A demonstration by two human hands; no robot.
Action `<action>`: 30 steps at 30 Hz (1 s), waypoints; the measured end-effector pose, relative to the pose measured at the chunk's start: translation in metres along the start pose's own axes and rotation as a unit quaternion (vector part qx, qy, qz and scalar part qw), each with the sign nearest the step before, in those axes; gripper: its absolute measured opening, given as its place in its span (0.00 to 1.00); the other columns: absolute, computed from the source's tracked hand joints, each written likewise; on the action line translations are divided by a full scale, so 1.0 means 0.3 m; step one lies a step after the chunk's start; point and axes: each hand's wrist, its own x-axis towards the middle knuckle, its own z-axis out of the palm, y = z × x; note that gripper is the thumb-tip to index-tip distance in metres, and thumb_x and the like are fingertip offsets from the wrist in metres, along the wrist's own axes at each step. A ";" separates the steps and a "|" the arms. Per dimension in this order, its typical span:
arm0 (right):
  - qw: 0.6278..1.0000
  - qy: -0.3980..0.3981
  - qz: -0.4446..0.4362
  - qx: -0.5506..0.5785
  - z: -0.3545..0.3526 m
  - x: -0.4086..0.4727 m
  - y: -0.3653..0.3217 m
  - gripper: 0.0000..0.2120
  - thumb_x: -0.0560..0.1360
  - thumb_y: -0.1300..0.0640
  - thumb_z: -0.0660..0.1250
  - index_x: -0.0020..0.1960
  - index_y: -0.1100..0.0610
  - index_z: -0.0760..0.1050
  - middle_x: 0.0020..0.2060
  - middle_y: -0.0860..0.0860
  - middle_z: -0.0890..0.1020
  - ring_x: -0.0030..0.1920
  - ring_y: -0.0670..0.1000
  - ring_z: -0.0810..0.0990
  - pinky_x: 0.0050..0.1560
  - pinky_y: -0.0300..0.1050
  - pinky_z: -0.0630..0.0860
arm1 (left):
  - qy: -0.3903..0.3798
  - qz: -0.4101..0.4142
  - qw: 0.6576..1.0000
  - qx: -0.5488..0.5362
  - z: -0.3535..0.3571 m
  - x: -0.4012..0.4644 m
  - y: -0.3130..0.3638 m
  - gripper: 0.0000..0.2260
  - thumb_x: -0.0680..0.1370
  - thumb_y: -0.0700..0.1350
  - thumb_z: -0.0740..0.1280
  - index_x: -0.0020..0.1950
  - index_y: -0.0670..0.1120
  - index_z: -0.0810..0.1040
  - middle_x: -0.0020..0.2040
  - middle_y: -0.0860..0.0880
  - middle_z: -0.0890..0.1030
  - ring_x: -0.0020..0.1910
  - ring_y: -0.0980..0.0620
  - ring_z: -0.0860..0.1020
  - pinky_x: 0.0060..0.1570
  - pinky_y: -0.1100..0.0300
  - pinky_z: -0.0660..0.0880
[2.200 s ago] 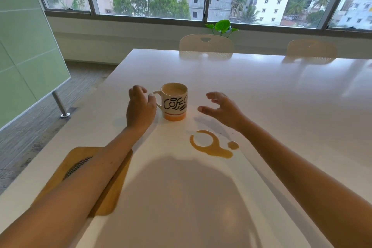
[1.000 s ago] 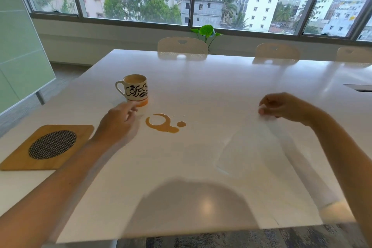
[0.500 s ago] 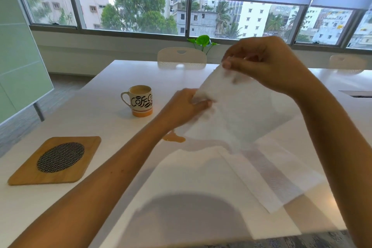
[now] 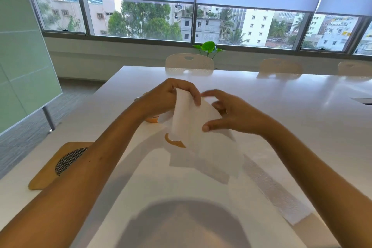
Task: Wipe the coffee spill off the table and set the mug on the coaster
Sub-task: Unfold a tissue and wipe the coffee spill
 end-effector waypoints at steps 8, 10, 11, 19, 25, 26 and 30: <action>0.985 0.151 0.036 -0.076 0.043 0.065 0.073 0.10 0.72 0.58 0.68 0.34 0.50 0.70 0.33 0.46 0.76 0.35 0.47 0.74 0.33 0.36 0.66 | 0.129 -0.094 0.987 -0.026 -0.136 -0.061 -0.173 0.12 0.79 0.41 0.62 0.53 0.58 0.78 0.43 0.55 0.84 0.43 0.56 0.81 0.41 0.63 0.77; 0.960 0.209 0.073 -0.173 0.069 0.084 0.114 0.06 0.74 0.64 0.62 0.42 0.55 0.71 0.37 0.53 0.78 0.35 0.51 0.73 0.33 0.38 0.68 | 0.146 -0.146 0.976 0.070 -0.172 -0.096 -0.265 0.10 0.79 0.42 0.62 0.52 0.57 0.77 0.44 0.55 0.84 0.46 0.55 0.81 0.44 0.61 0.76; 0.945 0.228 0.088 -0.219 0.089 0.093 0.136 0.07 0.75 0.66 0.60 0.50 0.57 0.72 0.39 0.56 0.79 0.35 0.52 0.73 0.34 0.40 0.70 | 0.147 -0.167 0.966 0.131 -0.185 -0.121 -0.317 0.09 0.79 0.42 0.62 0.52 0.57 0.77 0.46 0.54 0.83 0.47 0.54 0.80 0.44 0.62 0.76; 0.914 0.097 0.270 -0.286 0.298 0.202 0.259 0.10 0.77 0.58 0.60 0.52 0.64 0.74 0.36 0.54 0.75 0.35 0.55 0.75 0.35 0.43 0.70 | 0.055 -0.286 0.870 0.397 -0.158 -0.302 -0.615 0.13 0.78 0.46 0.60 0.62 0.51 0.75 0.61 0.48 0.77 0.57 0.44 0.75 0.57 0.48 0.72; 0.962 0.016 0.269 0.040 0.407 0.261 0.322 0.20 0.81 0.54 0.51 0.71 0.58 0.63 0.60 0.50 0.68 0.63 0.51 0.66 0.66 0.45 0.61 | 0.063 -0.268 0.884 0.378 -0.133 -0.346 -0.653 0.13 0.79 0.47 0.58 0.61 0.49 0.76 0.63 0.48 0.74 0.59 0.44 0.73 0.57 0.45 0.71; 0.966 0.002 0.257 0.018 0.424 0.262 0.336 0.22 0.82 0.51 0.49 0.74 0.54 0.58 0.69 0.50 0.65 0.71 0.52 0.59 0.72 0.50 0.53 | 0.066 -0.264 0.887 0.374 -0.134 -0.350 -0.658 0.12 0.79 0.47 0.58 0.60 0.50 0.76 0.63 0.48 0.74 0.59 0.44 0.73 0.57 0.45 0.71; 0.978 -0.046 0.201 -0.044 0.453 0.279 0.367 0.22 0.82 0.47 0.47 0.75 0.44 0.53 0.77 0.46 0.51 0.77 0.49 0.43 0.73 0.49 0.38 | 0.083 -0.245 0.894 0.365 -0.131 -0.366 -0.677 0.12 0.79 0.47 0.58 0.60 0.50 0.76 0.62 0.49 0.74 0.59 0.46 0.73 0.54 0.47 0.70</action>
